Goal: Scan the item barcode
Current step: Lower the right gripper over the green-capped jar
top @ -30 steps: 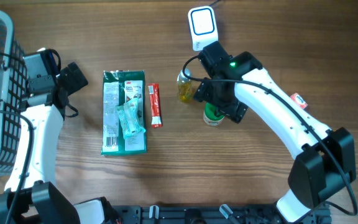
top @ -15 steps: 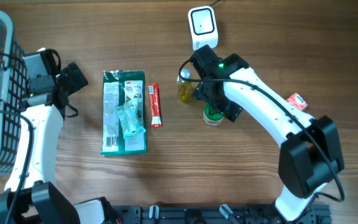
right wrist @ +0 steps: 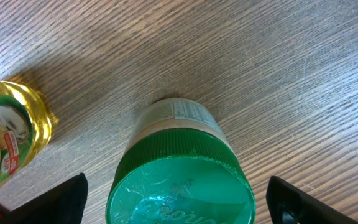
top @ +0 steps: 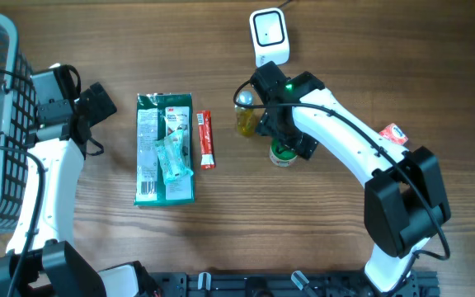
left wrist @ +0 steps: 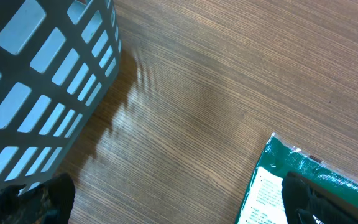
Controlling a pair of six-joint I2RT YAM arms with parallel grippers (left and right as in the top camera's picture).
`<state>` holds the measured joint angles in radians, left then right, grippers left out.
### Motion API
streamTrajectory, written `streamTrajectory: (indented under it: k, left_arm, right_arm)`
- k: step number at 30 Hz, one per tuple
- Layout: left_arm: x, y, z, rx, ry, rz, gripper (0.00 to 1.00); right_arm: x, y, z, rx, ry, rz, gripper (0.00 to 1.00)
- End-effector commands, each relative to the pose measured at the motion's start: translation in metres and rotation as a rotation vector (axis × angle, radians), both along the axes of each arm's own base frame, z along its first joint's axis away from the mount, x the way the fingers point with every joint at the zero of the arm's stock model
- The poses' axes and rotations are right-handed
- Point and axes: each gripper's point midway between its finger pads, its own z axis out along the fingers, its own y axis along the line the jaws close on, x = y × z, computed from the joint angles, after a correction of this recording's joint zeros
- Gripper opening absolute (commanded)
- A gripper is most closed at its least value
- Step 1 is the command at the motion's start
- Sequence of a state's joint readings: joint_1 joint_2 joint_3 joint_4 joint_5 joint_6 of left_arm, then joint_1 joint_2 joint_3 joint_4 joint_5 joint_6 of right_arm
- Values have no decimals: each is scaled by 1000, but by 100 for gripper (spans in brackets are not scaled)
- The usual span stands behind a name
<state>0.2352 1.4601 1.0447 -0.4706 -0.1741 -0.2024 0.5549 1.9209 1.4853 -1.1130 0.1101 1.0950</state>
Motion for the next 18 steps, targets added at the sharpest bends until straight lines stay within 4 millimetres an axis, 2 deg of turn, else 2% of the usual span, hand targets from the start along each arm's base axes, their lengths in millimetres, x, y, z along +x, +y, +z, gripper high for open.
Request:
streamTrajectory:
  k: [1,4,10,14,15,16,18]
  left_arm:
    - [2,2,10,12,-22,-6,100]
    - [2,2,10,12,-22,-6,100]
    - [2,2,10,12,-22,-6,100]
    - [2,2,10,12,-22,-6,100]
    - [2,2,10,12,-22,-6,100]
    - [2,2,10,11,-22,-6,100]
    - [2,2,10,12,-22,-6,100]
  right_arm:
    - [-5,1,-9,-4,37,25,89]
    - [-6,1,-9,-2,44,50,80]
    - [-6,2,-9,-1,50,87,77]
    - [-8,5,-10,3,77,339,68]
    - [-11,9,-10,26,95,450,65]
    - [-16,16,-10,65,119,618,57]
    - [-24,17,-10,86,152,740,56]
